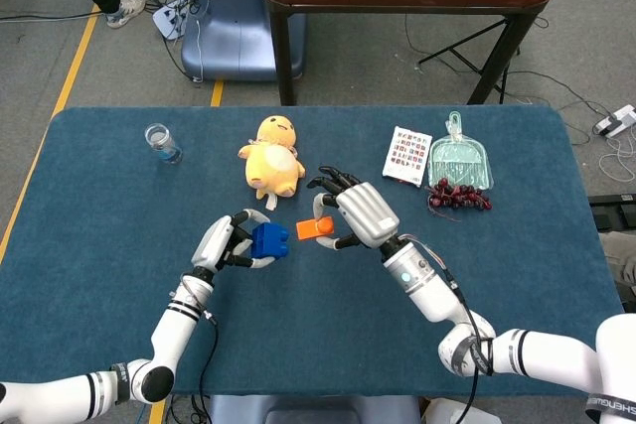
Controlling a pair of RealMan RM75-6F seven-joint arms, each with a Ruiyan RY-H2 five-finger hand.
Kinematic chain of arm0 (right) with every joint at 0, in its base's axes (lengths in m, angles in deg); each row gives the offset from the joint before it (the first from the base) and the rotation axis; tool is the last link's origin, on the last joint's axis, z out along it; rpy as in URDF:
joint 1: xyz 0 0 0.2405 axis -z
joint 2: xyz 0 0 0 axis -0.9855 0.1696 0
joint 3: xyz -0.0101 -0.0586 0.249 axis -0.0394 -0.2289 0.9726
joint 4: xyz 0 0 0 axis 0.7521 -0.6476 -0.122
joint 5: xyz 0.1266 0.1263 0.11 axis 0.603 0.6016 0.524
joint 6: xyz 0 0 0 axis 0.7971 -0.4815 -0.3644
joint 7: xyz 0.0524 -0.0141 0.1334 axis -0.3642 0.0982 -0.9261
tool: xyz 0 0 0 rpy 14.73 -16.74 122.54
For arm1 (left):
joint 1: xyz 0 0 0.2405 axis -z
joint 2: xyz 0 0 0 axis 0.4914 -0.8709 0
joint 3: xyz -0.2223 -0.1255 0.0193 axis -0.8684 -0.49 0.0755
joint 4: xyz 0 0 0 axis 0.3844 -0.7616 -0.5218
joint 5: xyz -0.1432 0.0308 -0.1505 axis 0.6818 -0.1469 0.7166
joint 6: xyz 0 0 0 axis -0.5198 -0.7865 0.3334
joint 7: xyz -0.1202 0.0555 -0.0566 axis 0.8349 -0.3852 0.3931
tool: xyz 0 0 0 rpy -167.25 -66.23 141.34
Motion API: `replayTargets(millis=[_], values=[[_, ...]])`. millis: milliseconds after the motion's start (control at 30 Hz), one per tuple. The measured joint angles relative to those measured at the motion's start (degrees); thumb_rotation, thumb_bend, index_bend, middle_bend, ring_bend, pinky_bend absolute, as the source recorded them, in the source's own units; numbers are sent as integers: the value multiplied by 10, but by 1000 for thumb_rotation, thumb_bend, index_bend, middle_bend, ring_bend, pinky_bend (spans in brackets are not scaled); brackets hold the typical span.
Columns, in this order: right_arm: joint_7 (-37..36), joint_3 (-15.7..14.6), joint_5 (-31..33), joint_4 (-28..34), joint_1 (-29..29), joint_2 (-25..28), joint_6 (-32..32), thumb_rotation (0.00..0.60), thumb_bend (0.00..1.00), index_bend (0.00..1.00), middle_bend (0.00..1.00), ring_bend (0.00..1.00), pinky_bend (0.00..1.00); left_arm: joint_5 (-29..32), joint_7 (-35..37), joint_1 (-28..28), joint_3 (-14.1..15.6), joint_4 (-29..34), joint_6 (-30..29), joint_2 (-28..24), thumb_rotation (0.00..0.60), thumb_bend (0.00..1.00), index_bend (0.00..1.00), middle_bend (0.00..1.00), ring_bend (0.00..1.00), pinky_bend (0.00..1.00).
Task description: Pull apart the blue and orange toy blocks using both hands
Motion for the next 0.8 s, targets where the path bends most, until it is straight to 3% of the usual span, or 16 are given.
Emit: replayTargets(millis=[200,300,367,433,533,667,800], values=[[-3,-29,-8,-33,17,-2,4,600,277,692,248,80,209,14,-36,10,9,-4,19,-4,600,119,562,1000,1000,1000],[0,-43,-15,-49,24,-6,6,600,273,687,248,80,209,18,-60,14,14,-5,21,-5,600,119,455,1000,1000,1000],[1,-49,-19,-58,27,-8,8,600,254,581,248,80,208,21,-75,17,17,-5,23,-7,600,119,364,1000,1000,1000],[0,-54,-23,-68,31,-11,9,600,209,373,248,80,208,26,-96,21,22,-2,28,-12,600,117,274,1000,1000,1000],[-2,-57,-28,-75,37,-12,8,600,55,124,247,80,208,35,-130,26,28,4,31,-20,600,115,181,1000,1000,1000],[-5,-57,-34,-76,43,-7,0,600,0,33,246,80,208,41,-174,30,38,13,23,-28,600,115,159,1000,1000,1000],[-1,-58,-40,-71,53,8,-11,600,0,26,237,80,209,33,-200,27,48,25,0,-43,600,115,159,976,1000,1000]])
